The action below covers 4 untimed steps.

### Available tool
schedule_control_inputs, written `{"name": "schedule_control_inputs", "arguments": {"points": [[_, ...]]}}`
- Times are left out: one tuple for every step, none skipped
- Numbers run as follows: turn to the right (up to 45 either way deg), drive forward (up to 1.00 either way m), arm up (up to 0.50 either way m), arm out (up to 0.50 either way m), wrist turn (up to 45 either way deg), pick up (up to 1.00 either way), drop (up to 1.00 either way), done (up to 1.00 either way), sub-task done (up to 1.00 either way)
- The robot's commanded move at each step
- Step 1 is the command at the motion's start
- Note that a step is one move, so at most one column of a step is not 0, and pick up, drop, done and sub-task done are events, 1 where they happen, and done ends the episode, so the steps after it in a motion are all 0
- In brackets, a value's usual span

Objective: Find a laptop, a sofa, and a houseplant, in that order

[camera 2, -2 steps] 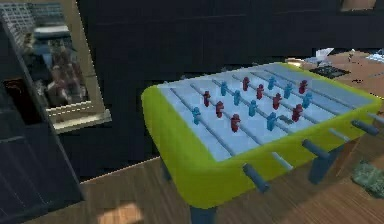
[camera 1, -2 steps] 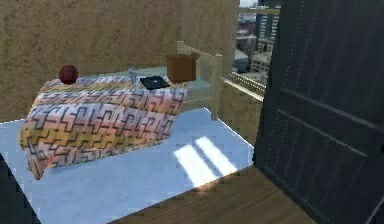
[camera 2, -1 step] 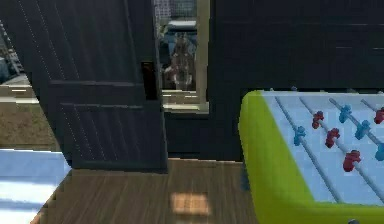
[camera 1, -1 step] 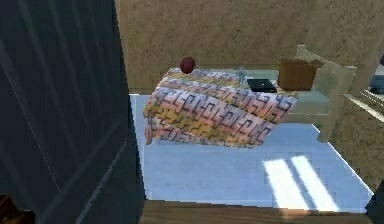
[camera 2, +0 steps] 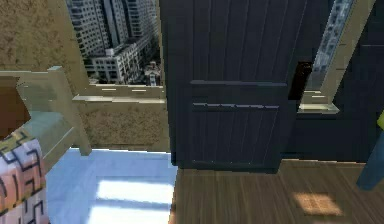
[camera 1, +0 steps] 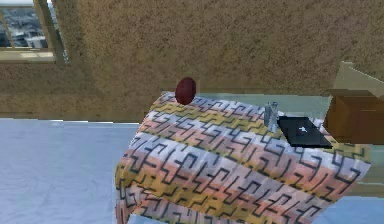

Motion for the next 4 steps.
{"name": "schedule_control_inputs", "arguments": {"points": [[0.0,0.30,0.00,0.00,0.0,0.00,0.00,0.00,0.00],[-45.0,0.00,0.00,0.00,0.0,0.00,0.00,0.00,0.00],[-3.0,0.00,0.00,0.00,0.0,0.00,0.00,0.00,0.00],[0.0,0.55,0.00,0.00,0.0,0.00,0.00,0.00,0.00]]}}
